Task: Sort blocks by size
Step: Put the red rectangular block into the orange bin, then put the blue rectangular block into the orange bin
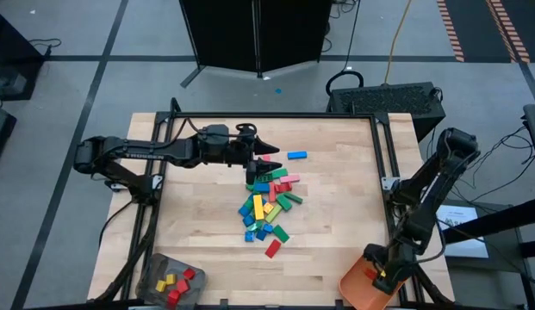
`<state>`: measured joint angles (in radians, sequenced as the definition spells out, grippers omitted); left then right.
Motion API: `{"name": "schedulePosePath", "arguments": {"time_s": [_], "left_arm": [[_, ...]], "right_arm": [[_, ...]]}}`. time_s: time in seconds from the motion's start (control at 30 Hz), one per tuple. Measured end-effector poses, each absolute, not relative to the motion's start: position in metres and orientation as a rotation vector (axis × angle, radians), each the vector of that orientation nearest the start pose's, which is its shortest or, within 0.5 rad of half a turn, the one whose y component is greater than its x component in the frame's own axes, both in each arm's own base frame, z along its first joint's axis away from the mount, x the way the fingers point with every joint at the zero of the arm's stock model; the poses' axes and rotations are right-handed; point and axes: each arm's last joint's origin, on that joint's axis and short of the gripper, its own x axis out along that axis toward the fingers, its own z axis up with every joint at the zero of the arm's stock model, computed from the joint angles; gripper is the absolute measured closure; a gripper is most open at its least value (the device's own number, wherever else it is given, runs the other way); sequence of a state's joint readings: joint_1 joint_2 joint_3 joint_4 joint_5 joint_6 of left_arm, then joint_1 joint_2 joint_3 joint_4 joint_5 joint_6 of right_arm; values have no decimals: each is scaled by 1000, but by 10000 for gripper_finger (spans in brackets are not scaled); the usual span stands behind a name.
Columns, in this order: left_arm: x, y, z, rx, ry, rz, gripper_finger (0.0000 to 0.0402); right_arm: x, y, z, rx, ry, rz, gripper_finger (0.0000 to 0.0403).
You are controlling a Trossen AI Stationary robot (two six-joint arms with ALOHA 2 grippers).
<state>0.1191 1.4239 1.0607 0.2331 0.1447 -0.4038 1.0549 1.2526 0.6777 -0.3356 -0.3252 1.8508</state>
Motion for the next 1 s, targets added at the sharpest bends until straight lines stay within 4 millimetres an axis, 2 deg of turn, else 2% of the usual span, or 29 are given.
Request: {"name": "schedulePosePath", "arguments": {"time_s": [0.17, 0.3, 0.43, 0.53, 0.77, 1.0], "left_arm": [[325, 35, 317, -421, 172, 30, 89], [323, 36, 308, -344, 257, 69, 89], [321, 39, 295, -175, 383, 76, 89], [319, 49, 283, -105, 486, 102, 89], [319, 87, 240, -122, 732, 238, 89], [328, 99, 200, -108, 881, 215, 89]], "right_arm": [[111, 207, 196, 1101, 1663, 38, 157], [112, 203, 203, 1138, 1630, 60, 113], [112, 198, 212, 1180, 1610, 83, 115], [112, 193, 220, 1213, 1594, 106, 128], [113, 188, 226, 1260, 1528, 91, 147], [113, 187, 226, 1265, 1525, 80, 147]]}}
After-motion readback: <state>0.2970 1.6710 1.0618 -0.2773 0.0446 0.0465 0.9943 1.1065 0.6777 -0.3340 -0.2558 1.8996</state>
